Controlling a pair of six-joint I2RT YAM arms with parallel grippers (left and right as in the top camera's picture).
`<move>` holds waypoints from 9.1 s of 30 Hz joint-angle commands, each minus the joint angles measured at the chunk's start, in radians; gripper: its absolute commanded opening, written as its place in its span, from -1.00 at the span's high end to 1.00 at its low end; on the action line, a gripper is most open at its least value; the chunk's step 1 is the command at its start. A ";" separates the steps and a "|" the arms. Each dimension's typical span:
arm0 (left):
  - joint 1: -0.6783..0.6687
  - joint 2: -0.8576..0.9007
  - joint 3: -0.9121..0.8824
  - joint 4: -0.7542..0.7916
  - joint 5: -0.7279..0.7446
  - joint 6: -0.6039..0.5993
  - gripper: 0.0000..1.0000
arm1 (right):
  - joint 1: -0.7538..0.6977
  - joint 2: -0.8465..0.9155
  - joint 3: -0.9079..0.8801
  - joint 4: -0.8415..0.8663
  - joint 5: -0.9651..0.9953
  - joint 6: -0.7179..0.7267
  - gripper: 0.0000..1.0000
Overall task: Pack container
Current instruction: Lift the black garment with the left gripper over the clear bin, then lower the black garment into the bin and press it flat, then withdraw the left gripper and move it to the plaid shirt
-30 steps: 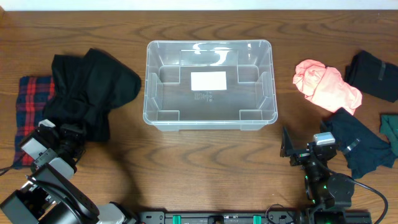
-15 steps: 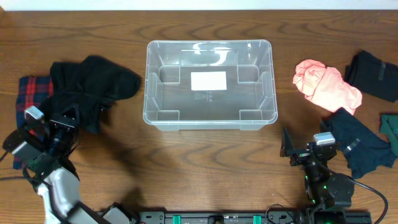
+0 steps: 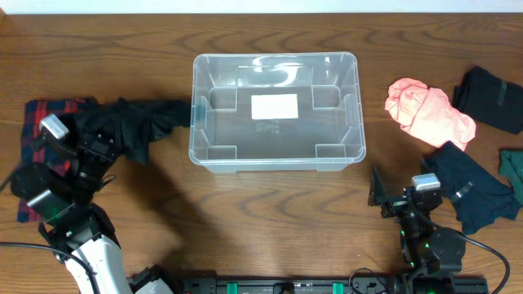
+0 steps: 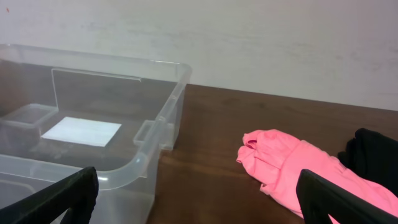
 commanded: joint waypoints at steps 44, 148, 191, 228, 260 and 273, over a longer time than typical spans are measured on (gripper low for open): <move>-0.670 0.402 0.321 0.176 0.240 0.360 0.88 | 0.007 -0.004 -0.003 -0.002 0.002 -0.005 -0.98; -1.246 0.736 1.118 -1.025 -0.461 1.381 0.88 | 0.007 -0.004 -0.003 -0.002 0.002 -0.005 -0.99; -1.126 0.960 1.115 -1.141 -0.871 1.137 -0.07 | 0.007 -0.004 -0.003 -0.002 0.002 -0.005 -0.98; -1.080 0.946 1.115 -1.146 -0.855 1.063 0.61 | 0.007 -0.004 -0.003 -0.002 0.002 -0.005 -0.98; -0.949 0.696 1.159 -1.246 -0.897 0.916 0.70 | 0.007 -0.004 -0.003 -0.002 0.002 -0.005 -0.99; -0.404 0.603 1.139 -1.409 -0.773 0.676 -0.03 | 0.007 -0.004 -0.003 -0.002 0.002 -0.005 -0.98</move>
